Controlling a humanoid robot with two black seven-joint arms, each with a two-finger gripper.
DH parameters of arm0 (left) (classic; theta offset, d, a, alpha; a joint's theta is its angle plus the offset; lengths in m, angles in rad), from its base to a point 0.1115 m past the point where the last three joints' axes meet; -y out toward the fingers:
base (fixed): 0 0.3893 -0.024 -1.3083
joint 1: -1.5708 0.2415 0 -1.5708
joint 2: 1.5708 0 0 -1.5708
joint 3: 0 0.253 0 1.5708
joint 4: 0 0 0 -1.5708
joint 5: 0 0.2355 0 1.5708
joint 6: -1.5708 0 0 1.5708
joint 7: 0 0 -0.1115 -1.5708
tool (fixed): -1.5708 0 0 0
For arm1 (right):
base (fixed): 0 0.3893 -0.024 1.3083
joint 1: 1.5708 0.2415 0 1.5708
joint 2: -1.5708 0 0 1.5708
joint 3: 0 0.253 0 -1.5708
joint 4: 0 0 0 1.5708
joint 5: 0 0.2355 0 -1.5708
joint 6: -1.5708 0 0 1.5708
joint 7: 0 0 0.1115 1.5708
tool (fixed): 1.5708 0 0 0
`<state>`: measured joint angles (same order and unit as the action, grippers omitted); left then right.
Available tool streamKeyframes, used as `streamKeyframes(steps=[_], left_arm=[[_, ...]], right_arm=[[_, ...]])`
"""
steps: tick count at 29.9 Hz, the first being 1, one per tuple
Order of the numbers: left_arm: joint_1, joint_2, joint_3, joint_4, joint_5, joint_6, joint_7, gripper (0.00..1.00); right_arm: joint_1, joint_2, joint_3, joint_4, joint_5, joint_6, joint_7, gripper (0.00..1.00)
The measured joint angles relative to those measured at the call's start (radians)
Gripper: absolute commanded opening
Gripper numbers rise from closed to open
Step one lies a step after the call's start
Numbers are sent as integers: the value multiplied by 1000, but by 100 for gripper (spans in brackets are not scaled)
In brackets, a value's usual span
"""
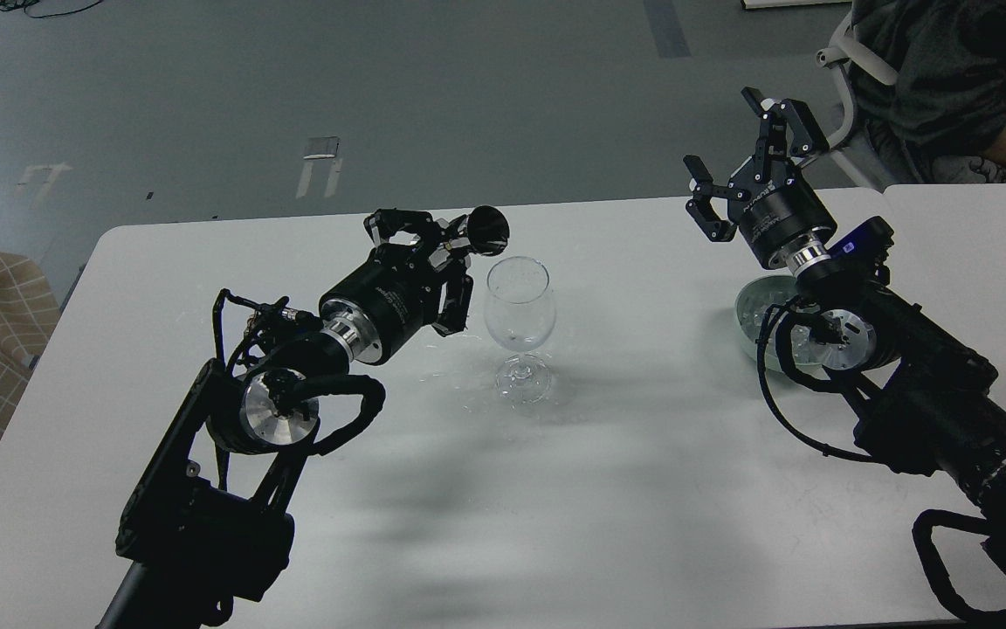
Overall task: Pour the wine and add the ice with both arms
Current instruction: 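Tilt the jigger over the wine glass rim with the left gripper, then rotate the jigger back upright above the glass with the left gripper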
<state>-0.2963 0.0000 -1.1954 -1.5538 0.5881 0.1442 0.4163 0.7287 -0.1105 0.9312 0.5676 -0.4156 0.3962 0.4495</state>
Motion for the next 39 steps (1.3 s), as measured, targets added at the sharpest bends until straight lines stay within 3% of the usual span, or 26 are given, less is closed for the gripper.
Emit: streamKeyframes(steps=[39], left_arm=[[23, 0, 45, -32, 270, 2, -22, 0]], right_arm=[[0, -1, 1, 0, 0, 0, 0, 100]])
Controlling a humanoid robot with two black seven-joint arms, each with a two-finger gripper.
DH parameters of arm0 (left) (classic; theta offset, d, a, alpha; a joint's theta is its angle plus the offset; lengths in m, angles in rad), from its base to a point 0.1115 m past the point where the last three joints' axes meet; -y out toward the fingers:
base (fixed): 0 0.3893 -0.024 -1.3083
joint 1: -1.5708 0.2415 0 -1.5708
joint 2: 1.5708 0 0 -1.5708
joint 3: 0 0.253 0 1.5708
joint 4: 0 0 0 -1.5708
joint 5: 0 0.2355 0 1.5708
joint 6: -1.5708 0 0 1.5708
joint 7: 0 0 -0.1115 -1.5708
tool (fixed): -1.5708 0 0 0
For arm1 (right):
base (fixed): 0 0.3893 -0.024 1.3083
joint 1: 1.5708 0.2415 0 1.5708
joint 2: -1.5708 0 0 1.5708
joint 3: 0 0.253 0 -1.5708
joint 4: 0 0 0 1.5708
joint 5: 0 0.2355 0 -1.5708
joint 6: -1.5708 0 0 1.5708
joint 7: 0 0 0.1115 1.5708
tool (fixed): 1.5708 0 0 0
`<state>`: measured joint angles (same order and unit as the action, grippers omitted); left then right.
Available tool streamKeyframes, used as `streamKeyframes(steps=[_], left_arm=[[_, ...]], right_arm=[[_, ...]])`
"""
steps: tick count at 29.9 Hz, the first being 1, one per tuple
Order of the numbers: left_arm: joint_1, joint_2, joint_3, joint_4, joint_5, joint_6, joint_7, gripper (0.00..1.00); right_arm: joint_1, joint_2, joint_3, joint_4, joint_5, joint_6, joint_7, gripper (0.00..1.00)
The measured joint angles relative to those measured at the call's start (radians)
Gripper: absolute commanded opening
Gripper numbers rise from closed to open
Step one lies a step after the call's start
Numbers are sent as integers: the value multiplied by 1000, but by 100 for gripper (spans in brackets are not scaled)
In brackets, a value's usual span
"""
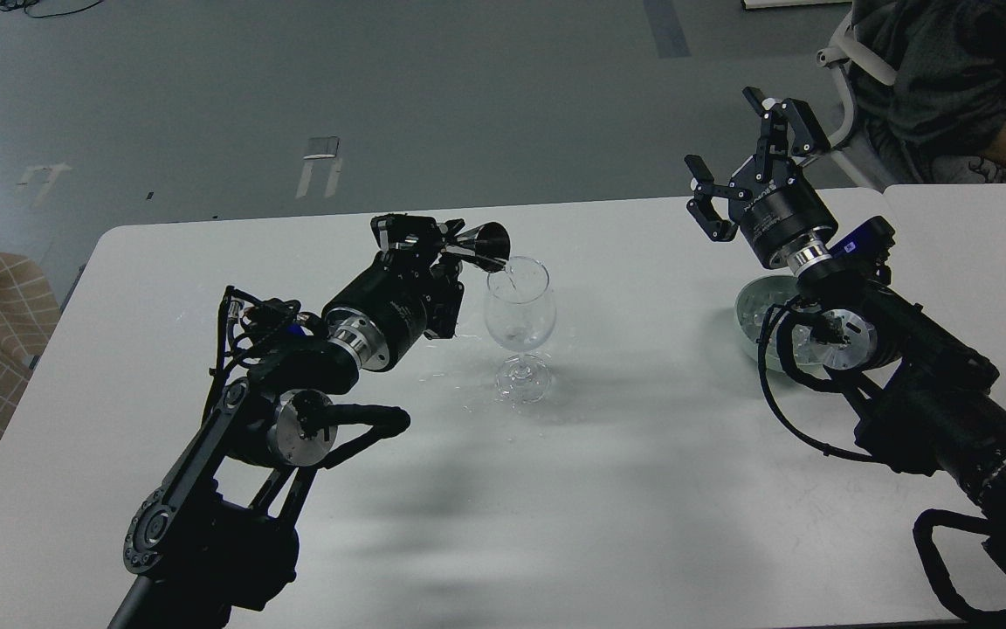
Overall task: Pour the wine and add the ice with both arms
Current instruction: 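Rotate the jigger back upright above the glass with the left gripper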
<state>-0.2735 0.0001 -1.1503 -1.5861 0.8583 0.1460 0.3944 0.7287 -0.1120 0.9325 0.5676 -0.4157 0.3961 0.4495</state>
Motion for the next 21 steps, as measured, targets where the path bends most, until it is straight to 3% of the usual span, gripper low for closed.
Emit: streamKeyframes(steps=[21], left_arm=[[16, 0, 53, 0, 188, 18, -18, 0]], right_arm=[[-6, 0, -1, 0, 0, 0, 1, 100]])
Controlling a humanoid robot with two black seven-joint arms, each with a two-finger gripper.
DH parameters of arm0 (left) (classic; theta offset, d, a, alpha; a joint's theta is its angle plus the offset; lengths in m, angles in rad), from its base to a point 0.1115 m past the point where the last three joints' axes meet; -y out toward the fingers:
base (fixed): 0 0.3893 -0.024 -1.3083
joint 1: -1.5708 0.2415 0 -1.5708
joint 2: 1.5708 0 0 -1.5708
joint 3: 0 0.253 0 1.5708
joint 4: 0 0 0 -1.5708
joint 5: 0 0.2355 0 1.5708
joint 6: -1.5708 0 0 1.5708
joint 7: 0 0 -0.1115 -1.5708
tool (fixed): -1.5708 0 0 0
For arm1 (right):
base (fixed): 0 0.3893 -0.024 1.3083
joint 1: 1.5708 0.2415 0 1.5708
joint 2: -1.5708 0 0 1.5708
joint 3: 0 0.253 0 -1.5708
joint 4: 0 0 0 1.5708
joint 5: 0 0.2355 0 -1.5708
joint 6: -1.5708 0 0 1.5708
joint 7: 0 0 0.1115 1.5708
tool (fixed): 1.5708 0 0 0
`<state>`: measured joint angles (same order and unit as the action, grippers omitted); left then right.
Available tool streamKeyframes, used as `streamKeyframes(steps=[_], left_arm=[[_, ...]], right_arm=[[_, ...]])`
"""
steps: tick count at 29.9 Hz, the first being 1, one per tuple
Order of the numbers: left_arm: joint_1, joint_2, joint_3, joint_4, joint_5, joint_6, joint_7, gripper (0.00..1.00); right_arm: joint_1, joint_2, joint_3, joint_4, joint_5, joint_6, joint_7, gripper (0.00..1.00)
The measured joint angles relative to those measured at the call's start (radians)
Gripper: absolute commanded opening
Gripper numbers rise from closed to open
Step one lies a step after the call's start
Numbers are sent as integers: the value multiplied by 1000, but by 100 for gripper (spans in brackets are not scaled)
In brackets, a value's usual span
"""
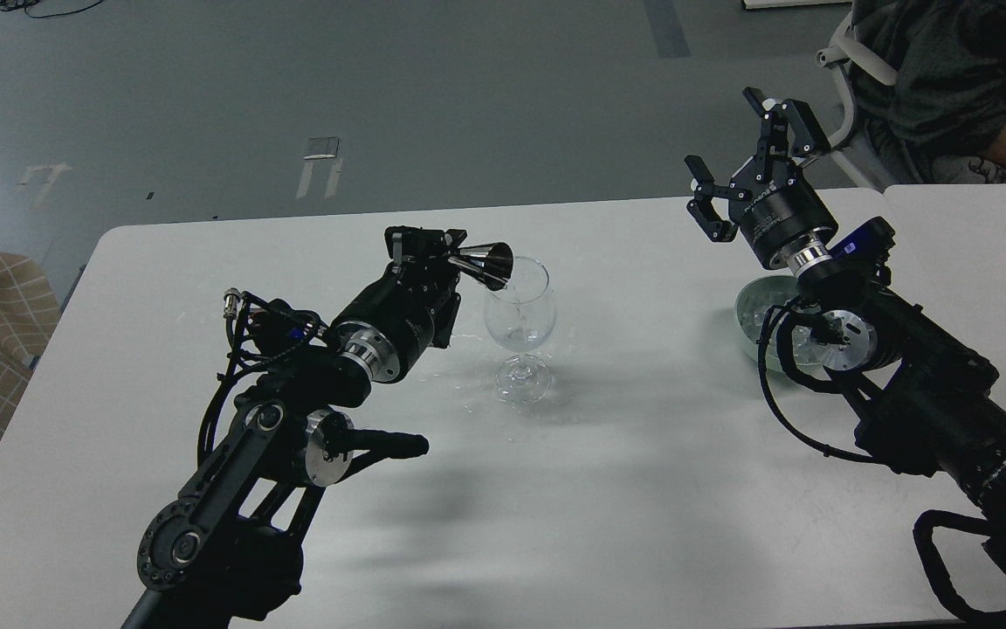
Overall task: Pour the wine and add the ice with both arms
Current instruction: 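Rotate the jigger back upright above the glass with the left gripper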
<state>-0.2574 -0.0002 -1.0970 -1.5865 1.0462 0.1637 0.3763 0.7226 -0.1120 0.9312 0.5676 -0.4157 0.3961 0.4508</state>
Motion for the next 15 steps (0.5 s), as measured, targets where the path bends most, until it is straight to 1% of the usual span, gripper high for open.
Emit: streamKeyframes(steps=[8, 15], left_arm=[[-13, 1, -3, -2, 2, 26, 4, 0], [-21, 0, -4, -27, 2, 31, 11, 0]], right_arm=[[-3, 0, 0, 0, 0, 0, 0, 100], [-3, 0, 0, 0, 0, 0, 0, 100]])
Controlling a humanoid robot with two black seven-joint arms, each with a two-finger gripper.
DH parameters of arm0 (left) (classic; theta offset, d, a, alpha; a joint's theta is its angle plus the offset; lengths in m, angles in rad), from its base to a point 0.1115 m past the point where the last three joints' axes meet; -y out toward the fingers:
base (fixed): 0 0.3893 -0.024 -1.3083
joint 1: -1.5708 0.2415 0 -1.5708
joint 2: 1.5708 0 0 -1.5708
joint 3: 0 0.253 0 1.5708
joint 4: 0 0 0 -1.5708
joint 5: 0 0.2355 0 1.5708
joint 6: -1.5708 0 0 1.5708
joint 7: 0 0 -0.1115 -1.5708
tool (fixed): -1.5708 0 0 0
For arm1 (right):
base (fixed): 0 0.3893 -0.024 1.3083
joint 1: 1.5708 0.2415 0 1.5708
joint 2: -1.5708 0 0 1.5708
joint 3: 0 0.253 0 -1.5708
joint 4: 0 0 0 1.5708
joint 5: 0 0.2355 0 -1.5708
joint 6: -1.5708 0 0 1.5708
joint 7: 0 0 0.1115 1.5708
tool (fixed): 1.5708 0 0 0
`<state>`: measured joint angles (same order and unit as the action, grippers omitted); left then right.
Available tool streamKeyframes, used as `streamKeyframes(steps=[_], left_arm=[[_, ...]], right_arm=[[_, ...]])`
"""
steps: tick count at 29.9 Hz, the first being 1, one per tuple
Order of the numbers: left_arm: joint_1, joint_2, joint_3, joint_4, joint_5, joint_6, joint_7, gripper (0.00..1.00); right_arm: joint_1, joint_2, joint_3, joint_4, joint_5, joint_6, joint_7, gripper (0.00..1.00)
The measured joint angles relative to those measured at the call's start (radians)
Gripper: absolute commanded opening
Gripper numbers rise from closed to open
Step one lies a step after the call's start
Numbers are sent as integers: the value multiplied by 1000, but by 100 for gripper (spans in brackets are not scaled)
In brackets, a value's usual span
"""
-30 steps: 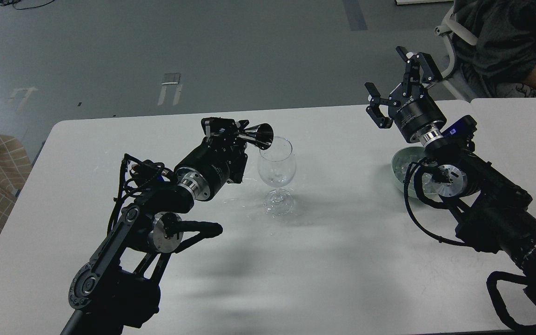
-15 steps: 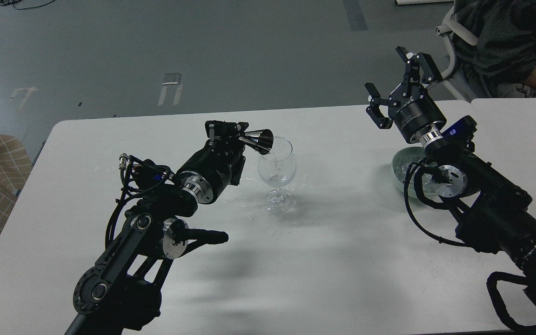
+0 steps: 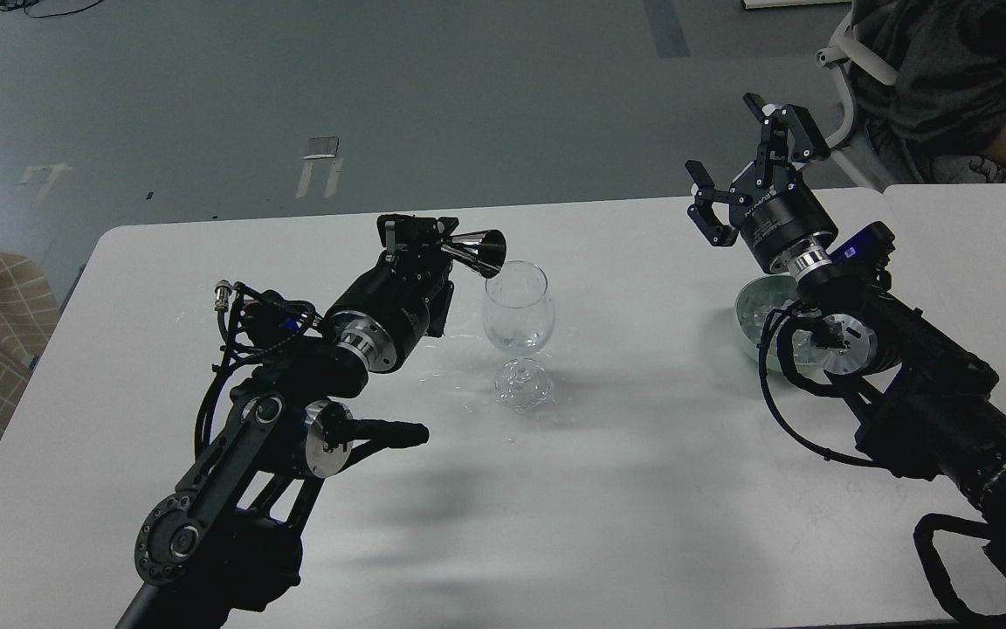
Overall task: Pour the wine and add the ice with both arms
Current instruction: 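Rotate the jigger back upright above the glass with the left gripper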
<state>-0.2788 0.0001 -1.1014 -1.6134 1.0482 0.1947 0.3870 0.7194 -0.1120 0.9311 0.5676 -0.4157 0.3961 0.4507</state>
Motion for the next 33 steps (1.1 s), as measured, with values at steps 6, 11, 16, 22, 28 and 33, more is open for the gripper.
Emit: streamKeyframes(steps=[6, 11, 16, 22, 28, 33], left_arm=[[-2, 0, 0, -19, 0, 1, 1, 0], [-3, 0, 2, -38, 31, 2, 1, 0], [-3, 0, 3, -45, 97, 2, 1, 0], [-3, 0, 5, -50, 170, 2, -4, 0], [-2, 0, 41, -78, 250, 2, -5, 0], [-2, 0, 75, -109, 340, 2, -5, 0]], right_arm=[[0, 0, 0, 0, 0, 0, 0, 100], [0, -1, 0, 0, 0, 0, 0, 100], [0, -1, 0, 0, 0, 0, 0, 100], [0, -2, 0, 0, 0, 0, 0, 100], [-1, -7, 0, 0, 0, 0, 0, 100], [-4, -7, 0, 0, 0, 0, 0, 100]])
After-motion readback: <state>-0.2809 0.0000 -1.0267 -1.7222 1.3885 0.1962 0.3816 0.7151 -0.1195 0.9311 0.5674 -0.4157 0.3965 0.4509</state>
